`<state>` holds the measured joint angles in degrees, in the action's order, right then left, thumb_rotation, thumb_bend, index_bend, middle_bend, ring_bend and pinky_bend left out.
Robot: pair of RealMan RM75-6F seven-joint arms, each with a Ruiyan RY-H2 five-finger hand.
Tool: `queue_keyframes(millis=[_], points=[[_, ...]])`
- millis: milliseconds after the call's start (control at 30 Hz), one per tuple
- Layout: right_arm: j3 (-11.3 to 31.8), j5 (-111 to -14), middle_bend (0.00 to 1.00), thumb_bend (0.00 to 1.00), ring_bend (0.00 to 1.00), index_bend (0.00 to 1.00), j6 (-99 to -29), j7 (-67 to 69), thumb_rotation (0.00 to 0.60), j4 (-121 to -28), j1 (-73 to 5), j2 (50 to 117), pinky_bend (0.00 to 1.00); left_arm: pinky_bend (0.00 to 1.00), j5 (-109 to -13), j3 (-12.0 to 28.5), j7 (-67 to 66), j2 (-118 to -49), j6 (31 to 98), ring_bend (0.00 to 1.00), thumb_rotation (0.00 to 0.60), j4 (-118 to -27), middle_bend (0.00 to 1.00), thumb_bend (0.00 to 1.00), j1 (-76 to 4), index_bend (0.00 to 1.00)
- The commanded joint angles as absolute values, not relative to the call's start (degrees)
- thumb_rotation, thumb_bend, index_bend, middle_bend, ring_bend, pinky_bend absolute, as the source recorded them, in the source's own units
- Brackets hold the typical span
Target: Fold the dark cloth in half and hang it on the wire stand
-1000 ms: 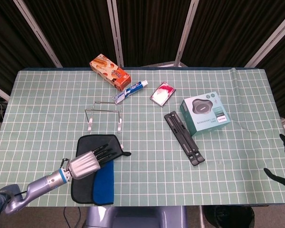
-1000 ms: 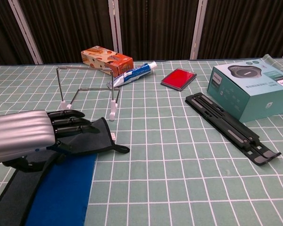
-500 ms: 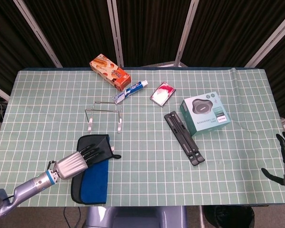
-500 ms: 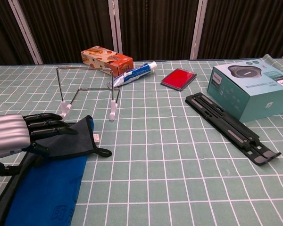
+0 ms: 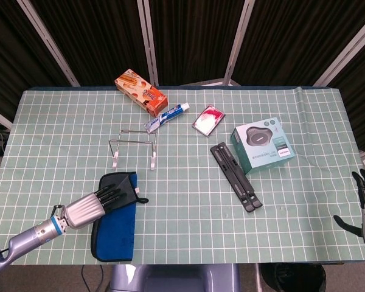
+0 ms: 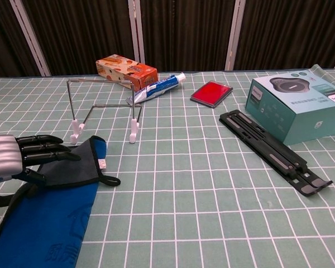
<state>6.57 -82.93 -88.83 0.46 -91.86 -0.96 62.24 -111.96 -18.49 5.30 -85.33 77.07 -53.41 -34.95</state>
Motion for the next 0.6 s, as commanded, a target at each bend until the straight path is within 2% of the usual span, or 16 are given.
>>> queue_keyframes(millis=[33, 433, 533, 600], points=[[6.59, -82.92, 0.0, 0.0, 0.0, 0.0, -88.9, 0.38, 0.6, -91.87, -0.94, 62.26, 0.0, 0.0, -111.9, -18.38, 5.86, -85.71, 76.9, 0.0, 0.6, -52.38, 0.0, 0.52, -34.68, 0.67], [6.62, -82.91, 0.0, 0.0, 0.0, 0.0, -88.99, 0.48, 0.6, -91.86, -0.91, 62.22, 0.0, 0.0, -111.3, -17.21, 4.76, -87.35, 75.83, 0.0, 0.6, -50.23, 0.0, 0.52, -34.26, 0.64], [6.59, -82.97, 0.0, 0.0, 0.0, 0.0, -88.95, 0.48, 0.6, -91.87, -0.94, 62.21, 0.0, 0.0, -110.98, -16.99, 4.39, -87.38, 75.49, 0.0, 0.6, -50.07, 0.0, 0.52, -34.1, 0.6], [6.58, -82.96, 0.0, 0.0, 0.0, 0.0, -88.94, 0.46, 0.6, -91.84, -0.94, 62.23, 0.0, 0.0, -110.82, -16.98, 4.46, -87.3, 75.13, 0.0, 0.6, -50.13, 0.0, 0.52, -34.04, 0.53]])
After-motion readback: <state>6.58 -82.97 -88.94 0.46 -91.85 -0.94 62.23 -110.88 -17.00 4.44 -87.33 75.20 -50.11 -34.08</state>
